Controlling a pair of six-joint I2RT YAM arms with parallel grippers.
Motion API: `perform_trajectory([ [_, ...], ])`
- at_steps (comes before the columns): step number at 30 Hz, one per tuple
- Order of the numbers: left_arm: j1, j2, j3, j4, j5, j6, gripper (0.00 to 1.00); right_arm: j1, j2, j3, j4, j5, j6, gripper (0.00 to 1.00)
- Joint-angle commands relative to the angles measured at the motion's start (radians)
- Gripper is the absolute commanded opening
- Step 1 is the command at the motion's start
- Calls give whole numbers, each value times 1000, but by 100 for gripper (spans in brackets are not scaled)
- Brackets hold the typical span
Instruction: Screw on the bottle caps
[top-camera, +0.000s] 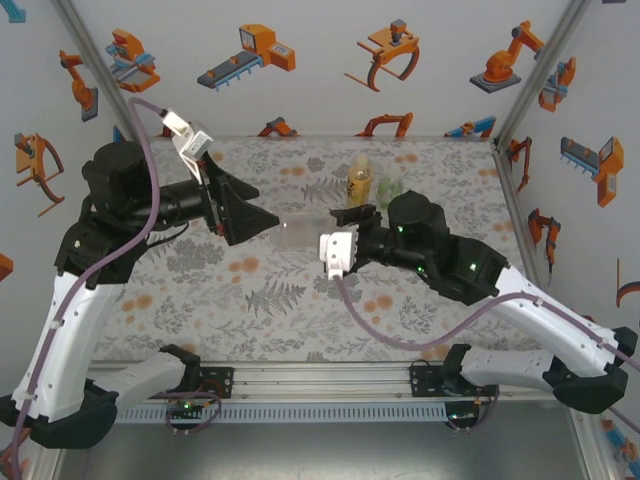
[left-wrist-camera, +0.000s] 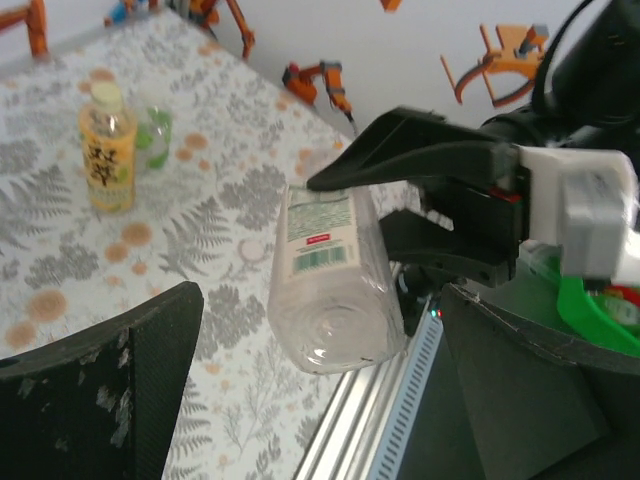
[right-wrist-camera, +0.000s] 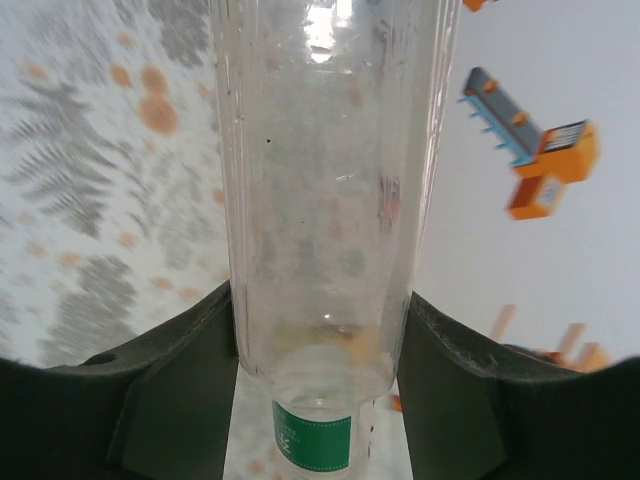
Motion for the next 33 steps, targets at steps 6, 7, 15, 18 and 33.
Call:
perform_trajectory([
  [6, -32, 55, 19, -162, 85, 84, 94, 187, 30, -15, 41, 442, -555, 9],
  [7, -45, 60, 19, -181, 78, 96, 94, 206, 37, -22, 59, 472, -585, 9],
  [15, -173, 72, -24, -285, -96, 209, 95, 281, 86, -18, 94, 565, -641, 6],
  [18, -217, 90, -40, -299, -143, 234, 95, 298, 97, -9, 103, 578, -647, 6],
  [33, -280, 173, -5, -307, -231, 291, 82, 372, 145, 33, 85, 618, -687, 4],
])
